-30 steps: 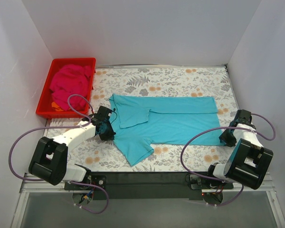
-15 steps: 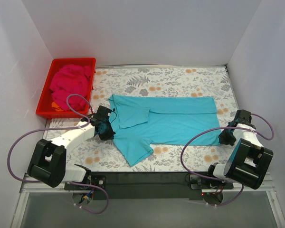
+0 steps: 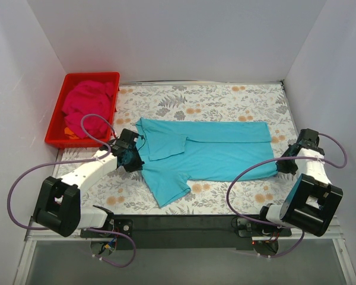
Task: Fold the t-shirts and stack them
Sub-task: Fold the tshirt
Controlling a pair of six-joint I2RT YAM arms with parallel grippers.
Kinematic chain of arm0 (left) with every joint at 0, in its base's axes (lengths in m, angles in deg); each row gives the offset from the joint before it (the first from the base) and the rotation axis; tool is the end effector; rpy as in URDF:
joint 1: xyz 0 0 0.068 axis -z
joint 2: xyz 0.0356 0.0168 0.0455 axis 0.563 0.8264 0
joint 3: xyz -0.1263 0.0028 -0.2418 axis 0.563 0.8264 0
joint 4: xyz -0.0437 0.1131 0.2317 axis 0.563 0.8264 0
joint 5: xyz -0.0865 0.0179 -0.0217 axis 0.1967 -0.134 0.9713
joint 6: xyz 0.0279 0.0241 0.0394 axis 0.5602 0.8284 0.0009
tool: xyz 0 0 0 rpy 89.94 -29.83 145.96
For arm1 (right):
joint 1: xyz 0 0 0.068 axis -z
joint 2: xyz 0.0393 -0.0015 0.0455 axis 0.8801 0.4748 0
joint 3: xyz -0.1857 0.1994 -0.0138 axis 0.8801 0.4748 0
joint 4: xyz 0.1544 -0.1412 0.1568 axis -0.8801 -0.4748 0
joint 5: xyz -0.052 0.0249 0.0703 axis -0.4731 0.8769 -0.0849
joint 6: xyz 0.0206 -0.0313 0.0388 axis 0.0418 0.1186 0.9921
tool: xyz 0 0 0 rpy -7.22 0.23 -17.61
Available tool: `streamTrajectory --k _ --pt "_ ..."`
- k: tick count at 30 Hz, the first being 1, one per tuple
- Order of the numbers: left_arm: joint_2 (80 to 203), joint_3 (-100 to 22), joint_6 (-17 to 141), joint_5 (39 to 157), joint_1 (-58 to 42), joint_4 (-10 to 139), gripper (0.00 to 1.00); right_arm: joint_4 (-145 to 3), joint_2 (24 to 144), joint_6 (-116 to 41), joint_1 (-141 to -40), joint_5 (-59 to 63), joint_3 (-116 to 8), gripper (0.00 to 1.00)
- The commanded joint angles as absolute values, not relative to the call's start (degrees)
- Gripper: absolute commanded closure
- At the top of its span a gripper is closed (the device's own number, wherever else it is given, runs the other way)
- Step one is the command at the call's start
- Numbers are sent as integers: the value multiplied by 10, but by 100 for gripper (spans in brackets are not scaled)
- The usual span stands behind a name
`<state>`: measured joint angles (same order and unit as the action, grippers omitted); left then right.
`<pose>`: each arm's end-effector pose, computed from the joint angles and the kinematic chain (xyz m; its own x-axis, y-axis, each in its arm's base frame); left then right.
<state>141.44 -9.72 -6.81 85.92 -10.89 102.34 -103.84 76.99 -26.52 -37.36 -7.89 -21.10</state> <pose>0.2146 -0.0901 0.1874 -0.5042 -0.8548 -0.1225 -0.7791 0.5115 -0.3623 0.2129 -0.0979 0.1924 -0.6551 0.6301 -0.4168 0.6596 0.7461 0.0913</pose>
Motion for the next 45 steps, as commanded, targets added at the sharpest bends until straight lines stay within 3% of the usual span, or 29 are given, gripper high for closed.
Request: streamTrajectory --k 1,9,45 --pt "1404 -133 -60 846 -111 1033 100 -1051 780 -268 -374 -58 -248 99" --pt "1404 -144 -55 854 -112 1040 100 -1047 776 -279 -375 -42 -236 99" --pt "1558 -298 6 936 -219 1040 100 -1024 976 -266 -375 20 -426 99"
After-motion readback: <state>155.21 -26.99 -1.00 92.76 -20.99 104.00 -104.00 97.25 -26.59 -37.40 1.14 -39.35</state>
